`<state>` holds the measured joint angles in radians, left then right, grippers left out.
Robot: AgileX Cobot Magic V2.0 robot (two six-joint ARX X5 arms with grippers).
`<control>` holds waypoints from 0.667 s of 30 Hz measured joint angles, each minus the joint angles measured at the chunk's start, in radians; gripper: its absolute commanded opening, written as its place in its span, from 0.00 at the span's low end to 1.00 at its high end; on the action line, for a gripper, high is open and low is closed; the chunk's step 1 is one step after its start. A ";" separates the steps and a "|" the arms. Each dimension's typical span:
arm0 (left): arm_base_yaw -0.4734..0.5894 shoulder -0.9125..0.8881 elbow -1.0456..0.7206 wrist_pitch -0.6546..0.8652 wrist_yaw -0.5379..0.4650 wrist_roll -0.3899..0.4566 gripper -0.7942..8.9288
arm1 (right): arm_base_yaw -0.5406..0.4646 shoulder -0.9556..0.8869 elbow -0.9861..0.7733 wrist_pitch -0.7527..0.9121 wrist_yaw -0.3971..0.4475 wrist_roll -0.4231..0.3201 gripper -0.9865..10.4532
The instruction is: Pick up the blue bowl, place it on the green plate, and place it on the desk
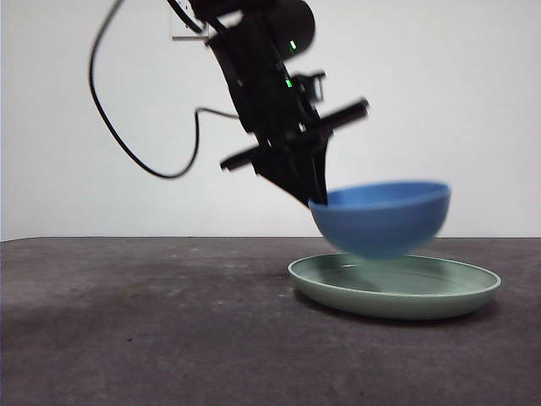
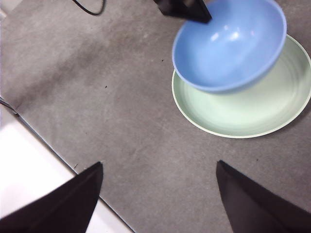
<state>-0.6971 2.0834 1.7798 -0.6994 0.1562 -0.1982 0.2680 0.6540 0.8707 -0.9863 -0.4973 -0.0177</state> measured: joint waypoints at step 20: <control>-0.008 0.090 0.032 -0.012 -0.027 -0.002 0.25 | 0.000 0.000 0.000 -0.005 0.000 0.000 0.41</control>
<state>-0.7052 2.1731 1.8122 -0.7116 0.1287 -0.2005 0.2680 0.6540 0.8707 -0.9909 -0.4973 -0.0181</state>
